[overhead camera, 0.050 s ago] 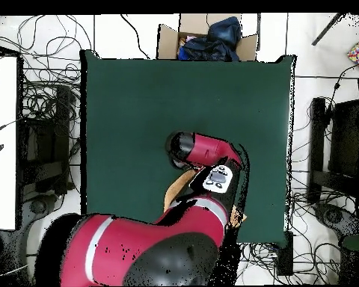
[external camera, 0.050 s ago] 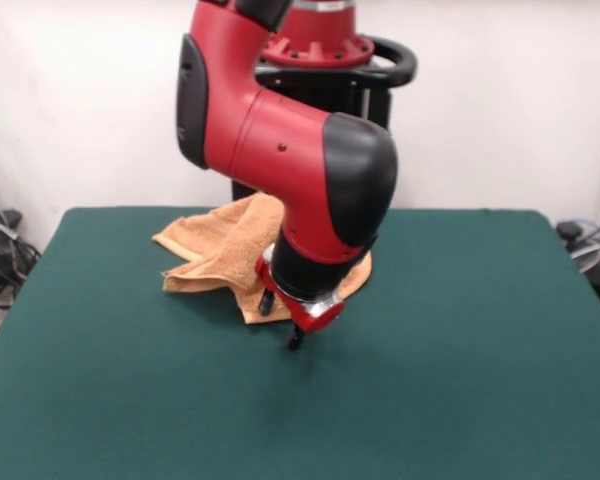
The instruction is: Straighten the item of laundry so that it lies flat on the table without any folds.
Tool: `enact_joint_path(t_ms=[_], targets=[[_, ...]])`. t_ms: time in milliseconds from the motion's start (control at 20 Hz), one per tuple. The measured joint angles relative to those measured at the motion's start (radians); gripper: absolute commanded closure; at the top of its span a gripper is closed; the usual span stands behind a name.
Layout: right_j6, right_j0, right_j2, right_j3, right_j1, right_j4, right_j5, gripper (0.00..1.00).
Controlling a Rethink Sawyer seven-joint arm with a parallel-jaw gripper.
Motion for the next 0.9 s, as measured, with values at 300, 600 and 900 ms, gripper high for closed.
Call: enact_joint_path(t_ms=[300,600,900], targets=[[0.0,0.063,-0.037,-0.01,0.018,-0.022,-0.005,0.0],[0.0,0.075,-0.047,-0.008,0.022,-0.023,-0.016,0.0],[0.0,0.09,-0.05,-0.003,0.02,-0.023,-0.016,0.0]])
